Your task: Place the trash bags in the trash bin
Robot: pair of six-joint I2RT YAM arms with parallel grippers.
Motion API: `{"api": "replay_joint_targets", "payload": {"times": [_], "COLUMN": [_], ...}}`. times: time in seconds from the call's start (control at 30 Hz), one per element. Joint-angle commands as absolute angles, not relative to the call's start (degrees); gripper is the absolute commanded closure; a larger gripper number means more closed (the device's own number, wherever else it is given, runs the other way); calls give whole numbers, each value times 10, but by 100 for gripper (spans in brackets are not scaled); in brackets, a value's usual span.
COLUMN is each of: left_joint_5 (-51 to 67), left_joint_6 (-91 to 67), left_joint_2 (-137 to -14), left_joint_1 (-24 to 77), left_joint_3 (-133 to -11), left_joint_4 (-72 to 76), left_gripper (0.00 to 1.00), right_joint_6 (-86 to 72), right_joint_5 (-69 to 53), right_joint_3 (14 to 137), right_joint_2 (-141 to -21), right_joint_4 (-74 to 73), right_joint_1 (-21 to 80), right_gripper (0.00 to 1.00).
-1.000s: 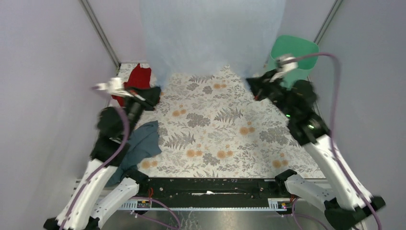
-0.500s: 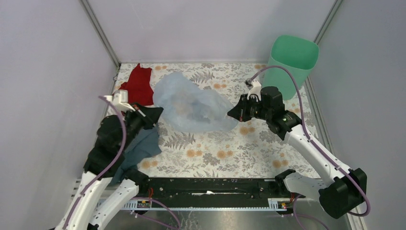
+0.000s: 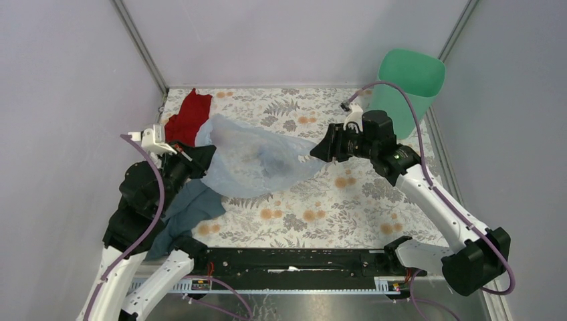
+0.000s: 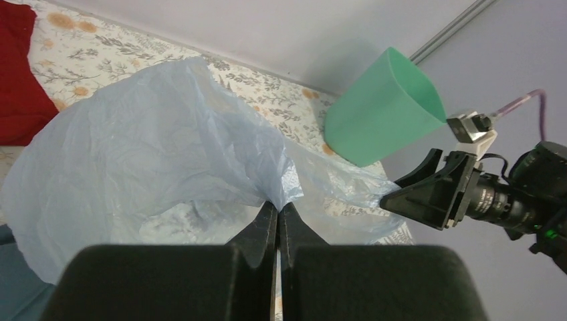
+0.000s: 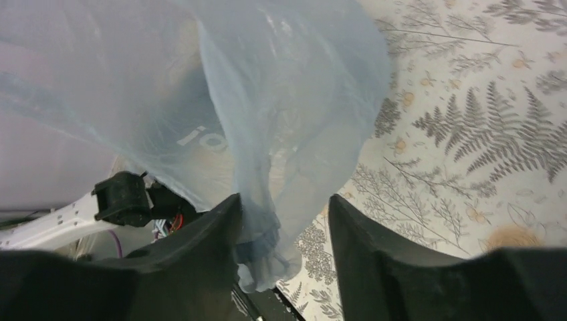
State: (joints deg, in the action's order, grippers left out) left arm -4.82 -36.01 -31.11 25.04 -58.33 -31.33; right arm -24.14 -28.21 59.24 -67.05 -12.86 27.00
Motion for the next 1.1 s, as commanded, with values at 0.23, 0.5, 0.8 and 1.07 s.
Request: {"api": "replay_joint_targets", "payload": {"times": [0.23,0.5,0.8,1.07], "left_joint_5": [-23,18,12,16], "left_joint_6": [-303,-322,-307,-314], "left_joint_2": [-372,-400,-397,-402], "left_joint_1": [248,248,248,248], "left_joint_3": [-624,-627,-616,-614], "left_joint_4": [-314,-308,-315,-308], "left_gripper": [100,100,100,100], "right_joint_6": [-125,-30,17,17], "right_joint_5": [117,271,201,209], "right_joint_3": [796,959,1265,1381], "right_joint_2": [-706,-825,-1094,-1212], "right_joint_4": [-364,-339,-442,-479], "right_joint_1": [273,212,113,90], "right_gripper": [11,2,0,5]}}
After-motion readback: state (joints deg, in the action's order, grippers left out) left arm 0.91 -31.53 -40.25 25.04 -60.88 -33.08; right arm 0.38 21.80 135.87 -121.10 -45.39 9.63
